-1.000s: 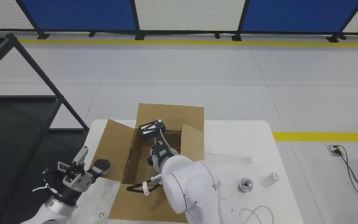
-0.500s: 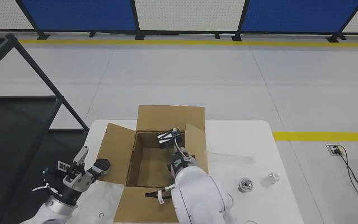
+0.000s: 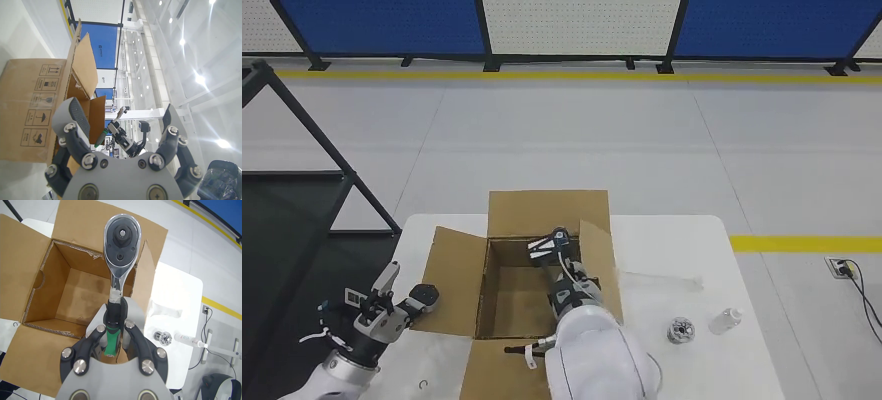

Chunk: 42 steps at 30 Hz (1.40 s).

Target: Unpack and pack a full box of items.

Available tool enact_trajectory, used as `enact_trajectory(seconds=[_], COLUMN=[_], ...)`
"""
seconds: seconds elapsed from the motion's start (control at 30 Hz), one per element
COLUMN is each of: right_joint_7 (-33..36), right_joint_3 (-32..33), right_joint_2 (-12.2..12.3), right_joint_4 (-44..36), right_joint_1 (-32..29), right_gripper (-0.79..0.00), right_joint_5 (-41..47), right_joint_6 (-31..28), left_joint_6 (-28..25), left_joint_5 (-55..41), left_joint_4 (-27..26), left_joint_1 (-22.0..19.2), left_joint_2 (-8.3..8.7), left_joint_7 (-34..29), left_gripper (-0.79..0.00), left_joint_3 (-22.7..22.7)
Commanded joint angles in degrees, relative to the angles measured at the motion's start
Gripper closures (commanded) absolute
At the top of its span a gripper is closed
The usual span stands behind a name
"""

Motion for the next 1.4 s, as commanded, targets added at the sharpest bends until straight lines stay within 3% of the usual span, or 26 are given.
enact_trajectory(seconds=[0.0, 0.43, 0.77, 0.87, 1.13, 1.37], right_joint_7=[-1.16, -10.48, -10.48, -12.33, -7.33, -1.71], right_joint_3=[-0.16, -0.97, -0.97, -2.71, -5.49, -5.09], right_joint_2=[-0.41, -3.61, -3.61, -3.51, -4.63, -6.01], right_joint_4=[2.67, 25.37, 25.37, 28.07, 39.70, 48.22], right_joint_1=[1.32, 12.50, 12.50, 12.62, 19.37, 24.52], right_gripper=[0.000, 0.000, 0.000, 0.000, 0.000, 0.000], right_joint_5=[1.42, 11.99, 11.99, 8.36, 7.92, 11.27], right_joint_6=[0.54, 0.74, 0.74, -2.91, -18.33, -22.85], left_joint_6=[-0.14, -1.29, -1.29, -0.88, -0.93, -0.98], left_joint_5=[-0.02, -1.78, -2.49, -1.75, -2.30, -2.43], left_joint_4=[-0.03, 0.17, 0.24, -0.02, 0.43, 0.50], left_joint_1=[0.08, 1.85, 2.36, 1.83, 1.77, 1.88], left_joint_2=[-0.03, -0.26, -0.43, -0.42, -0.49, -0.57], left_joint_7=[0.06, -0.14, 0.02, -0.54, -0.80, -0.84], left_gripper=[-0.785, -0.785, -0.785, -0.785, -0.785, -0.785], left_joint_3=[-0.05, -1.58, -2.01, -1.61, -2.14, -2.35])
